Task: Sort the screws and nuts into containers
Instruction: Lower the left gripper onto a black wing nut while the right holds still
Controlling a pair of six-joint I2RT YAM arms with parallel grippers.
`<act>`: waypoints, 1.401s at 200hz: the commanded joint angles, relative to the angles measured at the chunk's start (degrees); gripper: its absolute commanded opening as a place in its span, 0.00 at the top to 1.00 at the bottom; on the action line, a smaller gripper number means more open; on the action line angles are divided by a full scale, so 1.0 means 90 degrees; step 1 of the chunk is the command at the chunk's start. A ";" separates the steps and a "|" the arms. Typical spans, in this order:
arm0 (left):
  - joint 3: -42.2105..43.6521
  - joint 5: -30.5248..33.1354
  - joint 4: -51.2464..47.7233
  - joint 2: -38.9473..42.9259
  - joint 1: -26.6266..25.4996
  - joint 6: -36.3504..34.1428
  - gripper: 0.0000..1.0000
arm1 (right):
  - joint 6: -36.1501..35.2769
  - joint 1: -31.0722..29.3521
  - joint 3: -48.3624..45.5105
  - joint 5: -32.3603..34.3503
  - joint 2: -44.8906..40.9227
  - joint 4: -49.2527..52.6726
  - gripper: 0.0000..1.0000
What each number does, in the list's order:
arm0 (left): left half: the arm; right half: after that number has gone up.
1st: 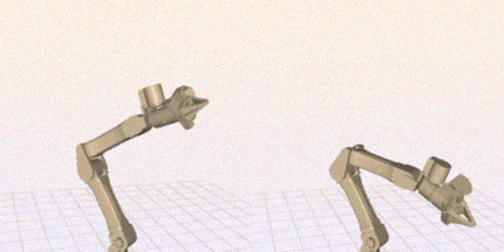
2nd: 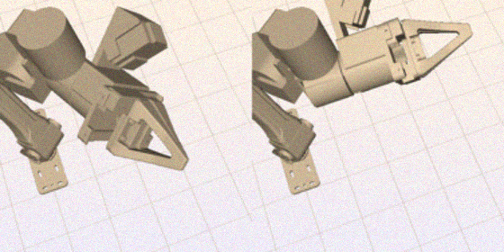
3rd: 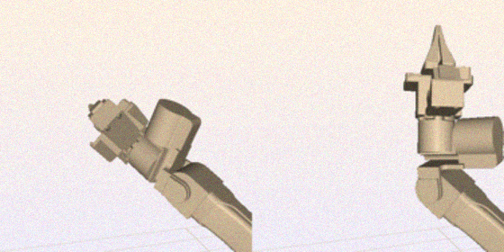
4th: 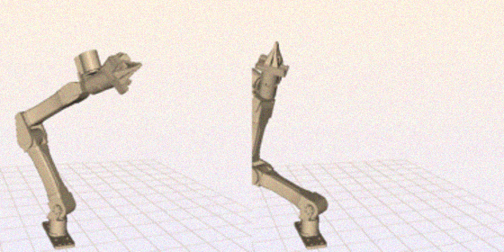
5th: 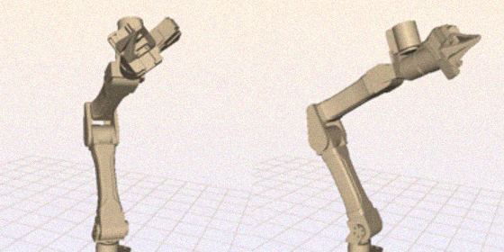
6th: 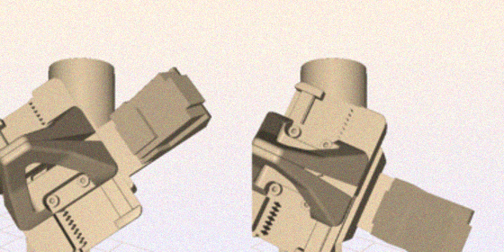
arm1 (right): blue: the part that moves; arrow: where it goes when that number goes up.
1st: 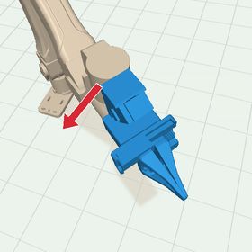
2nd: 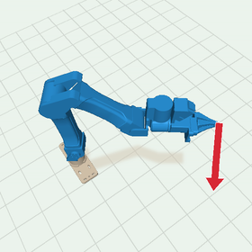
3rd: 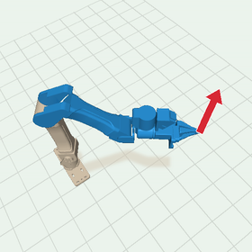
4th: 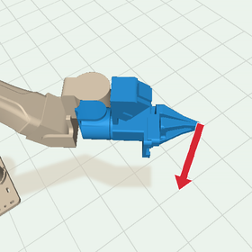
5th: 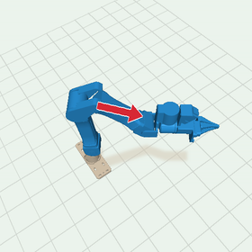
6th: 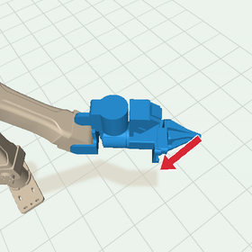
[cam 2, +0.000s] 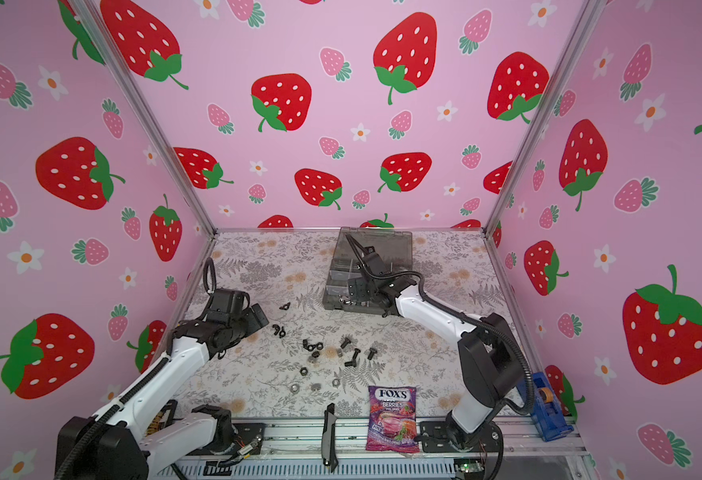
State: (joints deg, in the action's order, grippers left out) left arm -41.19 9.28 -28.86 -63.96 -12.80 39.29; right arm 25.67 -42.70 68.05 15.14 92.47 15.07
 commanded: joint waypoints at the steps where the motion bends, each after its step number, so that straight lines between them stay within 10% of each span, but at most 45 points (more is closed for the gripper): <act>1: -0.0439 0.0320 -0.0503 -0.0341 -0.0430 -0.0231 0.09 | 0.0302 0.0058 -0.0336 0.0389 -0.0368 -0.0352 0.00; 178: -0.1210 -0.0054 -0.0274 -0.2975 -0.1331 -0.0752 0.76 | 0.1278 0.0174 -0.1477 0.1616 -0.1459 -0.0659 0.00; 280: -0.1192 -0.0028 -0.0200 -0.3187 -0.1313 -0.0733 0.91 | 0.1279 0.0184 -0.1333 0.1683 -0.1237 -0.0554 0.00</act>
State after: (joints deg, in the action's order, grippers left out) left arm -50.13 8.49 -30.22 -91.66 -24.75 32.77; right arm 36.01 -41.45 55.22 28.75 80.77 9.21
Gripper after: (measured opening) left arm 0.122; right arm 0.993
